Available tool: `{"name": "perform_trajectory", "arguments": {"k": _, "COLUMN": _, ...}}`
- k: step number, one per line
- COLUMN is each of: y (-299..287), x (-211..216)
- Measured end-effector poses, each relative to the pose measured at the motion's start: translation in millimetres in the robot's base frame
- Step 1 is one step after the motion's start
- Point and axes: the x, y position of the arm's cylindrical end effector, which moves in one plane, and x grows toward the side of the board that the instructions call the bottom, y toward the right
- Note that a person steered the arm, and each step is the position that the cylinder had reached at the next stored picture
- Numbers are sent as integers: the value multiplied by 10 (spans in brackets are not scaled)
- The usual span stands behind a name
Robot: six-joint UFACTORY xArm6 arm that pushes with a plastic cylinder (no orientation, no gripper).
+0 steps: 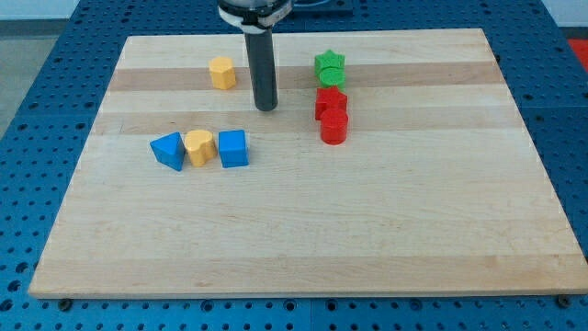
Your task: Push the yellow hexagon closer to the blue cube
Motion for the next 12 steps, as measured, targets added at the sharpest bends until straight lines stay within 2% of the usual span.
{"name": "perform_trajectory", "arguments": {"k": 3, "y": -5, "x": -781}}
{"name": "perform_trajectory", "arguments": {"k": 6, "y": -837, "x": -872}}
{"name": "perform_trajectory", "arguments": {"k": 8, "y": -902, "x": -766}}
{"name": "perform_trajectory", "arguments": {"k": 11, "y": -882, "x": -142}}
{"name": "perform_trajectory", "arguments": {"k": 12, "y": -867, "x": -66}}
